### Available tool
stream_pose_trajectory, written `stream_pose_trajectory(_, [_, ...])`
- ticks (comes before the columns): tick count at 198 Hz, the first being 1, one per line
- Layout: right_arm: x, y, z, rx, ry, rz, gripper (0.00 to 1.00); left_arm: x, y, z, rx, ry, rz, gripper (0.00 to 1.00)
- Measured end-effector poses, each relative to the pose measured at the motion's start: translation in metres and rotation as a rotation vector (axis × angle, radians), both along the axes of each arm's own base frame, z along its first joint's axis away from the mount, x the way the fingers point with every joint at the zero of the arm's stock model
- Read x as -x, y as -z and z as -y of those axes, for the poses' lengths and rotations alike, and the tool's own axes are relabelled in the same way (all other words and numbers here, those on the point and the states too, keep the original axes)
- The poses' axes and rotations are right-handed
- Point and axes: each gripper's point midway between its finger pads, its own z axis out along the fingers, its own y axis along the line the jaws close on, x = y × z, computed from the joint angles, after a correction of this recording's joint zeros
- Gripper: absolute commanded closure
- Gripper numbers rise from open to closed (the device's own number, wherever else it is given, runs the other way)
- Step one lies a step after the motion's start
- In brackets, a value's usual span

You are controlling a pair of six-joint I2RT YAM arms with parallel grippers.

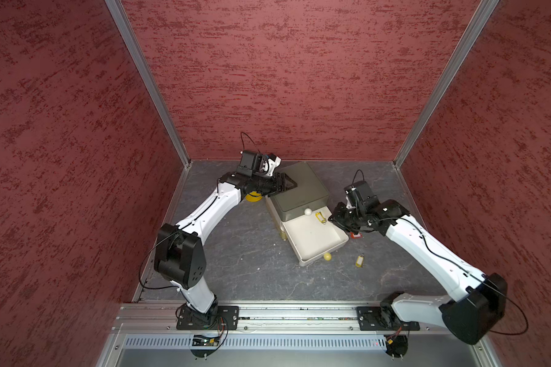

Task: Take the keys out of the drawer
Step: Place the key at the center of the board, then pick up the key from the drawer.

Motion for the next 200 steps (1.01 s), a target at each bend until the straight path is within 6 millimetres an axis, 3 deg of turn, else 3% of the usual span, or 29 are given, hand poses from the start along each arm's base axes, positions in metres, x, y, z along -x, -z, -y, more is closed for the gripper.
stream_pose_trajectory(81, [-0.014, 0.035, -0.014, 0.010, 0.027, -0.052, 0.69, 0.000, 0.000, 0.001, -0.002, 0.003, -0.005, 0.34])
stream_pose_trajectory(146, [-0.018, 0.064, -0.001, 0.082, 0.078, -0.047, 0.68, -0.001, 0.001, 0.003, -0.004, 0.010, -0.013, 0.34])
stream_pose_trajectory(200, [-0.033, 0.079, -0.004, 0.098, 0.114, -0.036, 0.70, -0.003, 0.002, 0.005, -0.003, 0.020, -0.022, 0.34])
